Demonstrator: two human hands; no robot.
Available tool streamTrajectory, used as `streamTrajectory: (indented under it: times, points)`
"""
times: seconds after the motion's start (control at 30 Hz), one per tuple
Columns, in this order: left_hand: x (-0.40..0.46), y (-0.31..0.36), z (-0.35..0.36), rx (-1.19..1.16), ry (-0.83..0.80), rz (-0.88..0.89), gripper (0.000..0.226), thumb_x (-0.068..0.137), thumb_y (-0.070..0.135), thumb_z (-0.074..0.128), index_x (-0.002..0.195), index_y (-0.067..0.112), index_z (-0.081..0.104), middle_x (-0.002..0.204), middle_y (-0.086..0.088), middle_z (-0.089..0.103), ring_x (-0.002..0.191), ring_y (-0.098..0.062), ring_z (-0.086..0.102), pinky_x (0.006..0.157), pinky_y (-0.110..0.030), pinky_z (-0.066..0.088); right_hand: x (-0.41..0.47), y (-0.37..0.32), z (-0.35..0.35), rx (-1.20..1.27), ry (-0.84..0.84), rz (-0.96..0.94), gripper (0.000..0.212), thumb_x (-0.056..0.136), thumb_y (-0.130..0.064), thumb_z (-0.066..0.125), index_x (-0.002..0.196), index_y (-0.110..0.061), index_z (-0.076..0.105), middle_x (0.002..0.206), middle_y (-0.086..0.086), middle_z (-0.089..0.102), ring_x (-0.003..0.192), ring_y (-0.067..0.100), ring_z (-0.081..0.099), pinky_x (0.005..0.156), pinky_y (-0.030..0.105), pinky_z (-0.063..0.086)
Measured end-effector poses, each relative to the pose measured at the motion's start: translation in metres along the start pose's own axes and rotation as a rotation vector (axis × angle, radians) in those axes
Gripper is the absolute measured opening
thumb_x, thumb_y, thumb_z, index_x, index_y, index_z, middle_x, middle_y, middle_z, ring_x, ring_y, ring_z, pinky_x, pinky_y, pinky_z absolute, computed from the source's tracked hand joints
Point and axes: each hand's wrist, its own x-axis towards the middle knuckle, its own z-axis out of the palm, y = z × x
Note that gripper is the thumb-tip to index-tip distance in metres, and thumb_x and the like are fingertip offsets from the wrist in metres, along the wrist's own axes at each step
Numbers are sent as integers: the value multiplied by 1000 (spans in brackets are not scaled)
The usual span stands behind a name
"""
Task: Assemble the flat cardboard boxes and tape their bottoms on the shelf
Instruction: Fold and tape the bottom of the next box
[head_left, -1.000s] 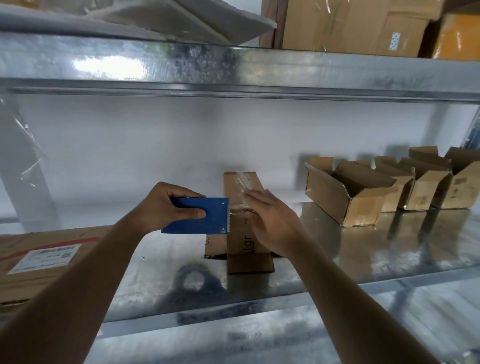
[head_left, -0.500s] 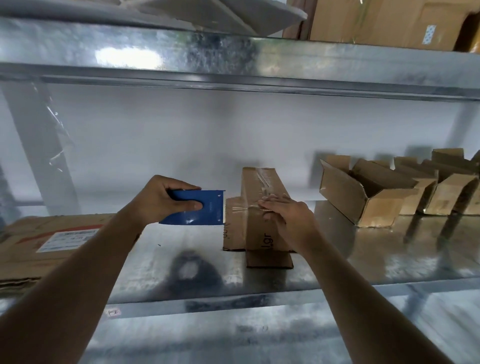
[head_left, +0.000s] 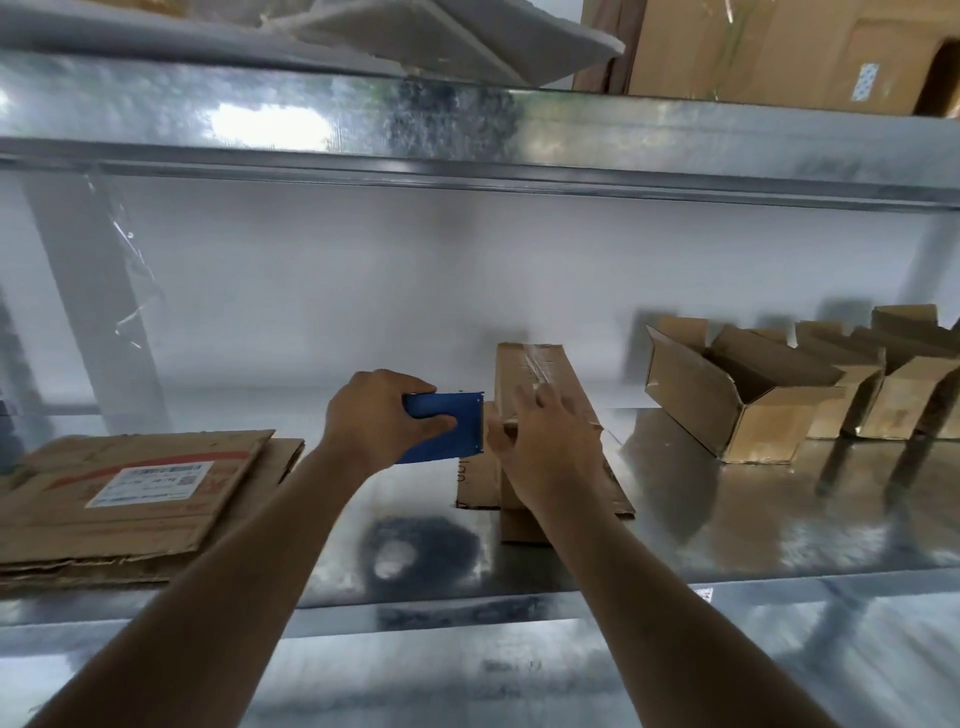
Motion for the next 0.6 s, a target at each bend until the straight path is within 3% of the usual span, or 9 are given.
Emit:
streamTrajectory:
  times: [0.07, 0.13, 0.27, 0.43, 0.6]
  points:
    - [-4, 14, 11, 135, 41, 41, 24, 80, 50, 75, 71, 29, 69, 68, 11, 67, 68, -13, 63, 58, -25, 46, -2, -2, 4, 28, 54, 36, 53, 101, -49, 52, 147, -22, 46, 148, 2, 51, 129, 23, 50, 98, 37, 49]
    - [-7, 27, 20, 239, 68, 36, 28, 84, 50, 70, 71, 25, 66, 67, 7, 64, 67, -13, 60, 55, -24, 41, 0, -5, 8, 53, 107, 71, 51, 98, -48, 57, 141, -21, 53, 139, 3, 58, 122, 24, 54, 91, 36, 51]
    - [-12, 46, 26, 446, 92, 1, 31, 89, 61, 63, 91, 31, 70, 84, 6, 67, 79, -15, 64, 65, -33, 58, 2, -9, 15, 40, 188, 91, 46, 92, -53, 67, 124, -19, 64, 116, 4, 66, 105, 25, 60, 81, 37, 54]
    - [-17, 58, 25, 576, 87, -23, 38, 95, 64, 56, 113, 32, 70, 97, 3, 68, 87, -17, 66, 61, -30, 47, 0, -10, 20, 20, 241, 70, 44, 92, -54, 69, 116, -17, 66, 110, 5, 67, 100, 26, 61, 79, 39, 55]
    - [-23, 66, 23, 612, 60, -60, 38, 98, 61, 55, 121, 31, 67, 104, 0, 67, 96, -20, 66, 65, -33, 45, 0, -11, 21, -1, 269, 50, 45, 90, -53, 73, 114, -14, 67, 109, 8, 69, 100, 30, 64, 82, 41, 55]
